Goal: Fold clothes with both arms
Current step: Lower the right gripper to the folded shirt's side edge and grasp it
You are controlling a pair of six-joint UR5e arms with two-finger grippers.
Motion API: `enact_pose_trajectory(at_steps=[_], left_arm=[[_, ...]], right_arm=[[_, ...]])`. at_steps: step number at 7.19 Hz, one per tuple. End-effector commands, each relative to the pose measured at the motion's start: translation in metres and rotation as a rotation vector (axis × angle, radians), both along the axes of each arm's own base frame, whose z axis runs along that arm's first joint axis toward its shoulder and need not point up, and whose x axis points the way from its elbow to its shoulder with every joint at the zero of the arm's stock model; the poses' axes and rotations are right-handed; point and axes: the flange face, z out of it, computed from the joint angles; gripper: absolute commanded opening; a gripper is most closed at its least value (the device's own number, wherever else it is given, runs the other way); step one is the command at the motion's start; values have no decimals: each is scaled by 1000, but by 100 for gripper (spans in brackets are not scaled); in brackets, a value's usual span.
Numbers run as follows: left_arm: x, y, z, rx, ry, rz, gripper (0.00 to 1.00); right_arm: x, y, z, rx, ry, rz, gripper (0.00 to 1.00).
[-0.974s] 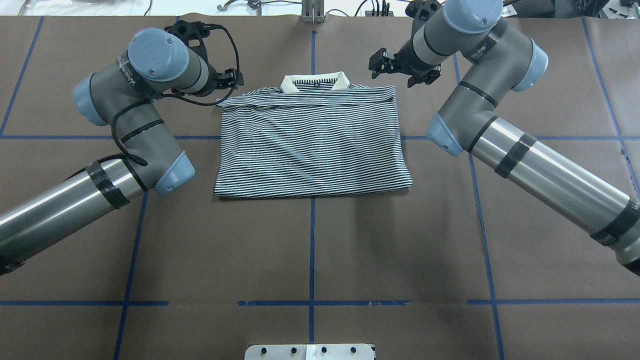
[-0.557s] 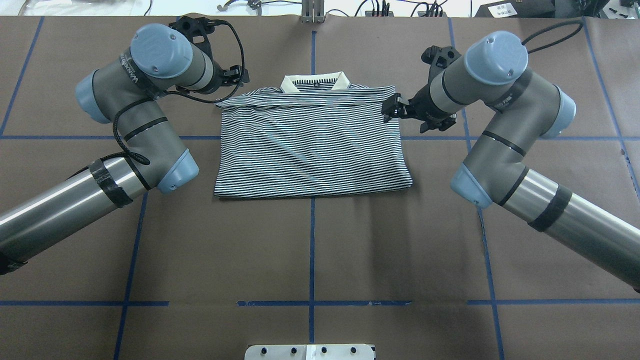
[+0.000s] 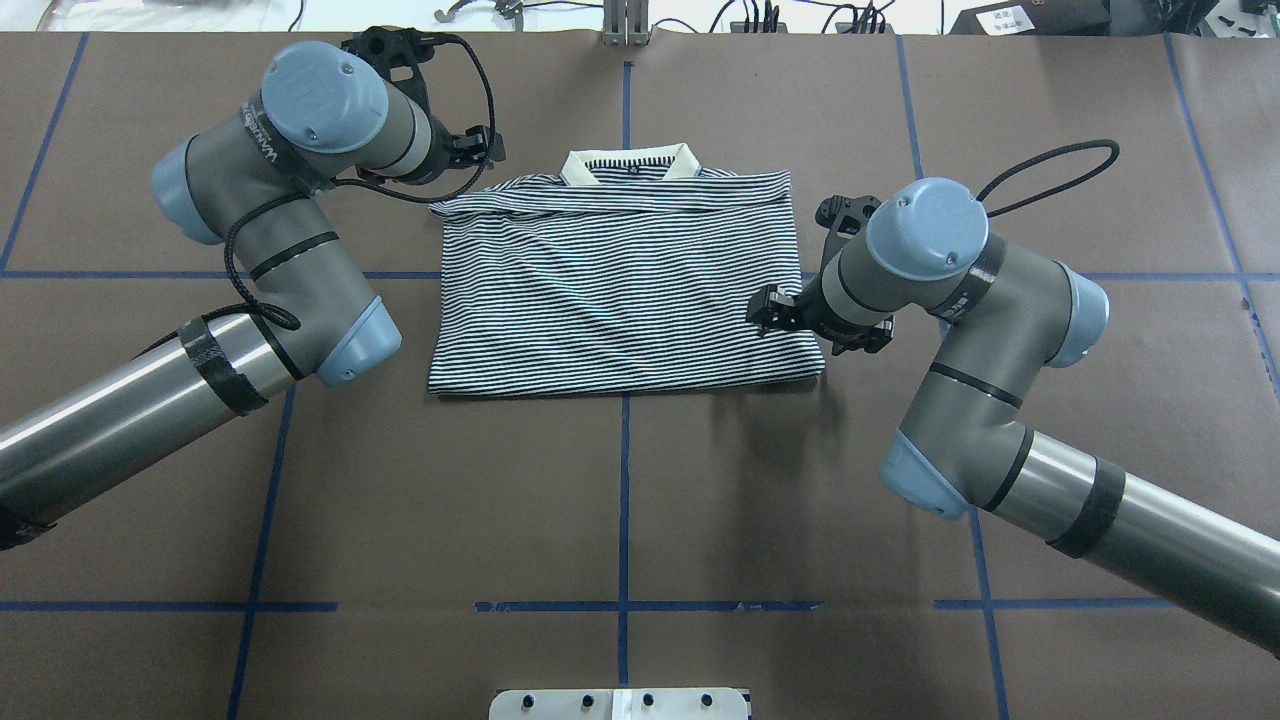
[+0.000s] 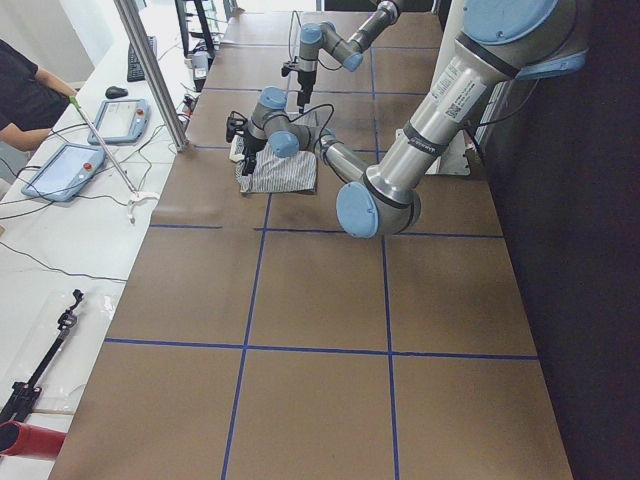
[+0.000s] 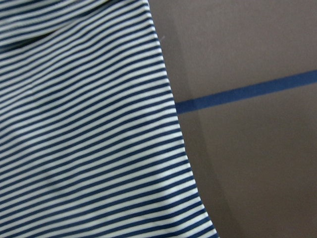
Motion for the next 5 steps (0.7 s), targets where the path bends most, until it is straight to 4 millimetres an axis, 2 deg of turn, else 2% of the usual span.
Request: enact_pose_trajectory(at_steps=[1,2,4,5], left_arm=[[0,1,-2,2,2,0,100],[-1,1,-3,3,4,0,100],[-1,1,-3,6,4,1,100],[-1,1,-3,6,4,1,100]], right_arm=[[-6,9,9,-8,16,-15,92],[-9,10,11,-10,22,-22,60],[-7,11,15,-13,24,-34,2],[-4,9,14,-5,18,-47,0]])
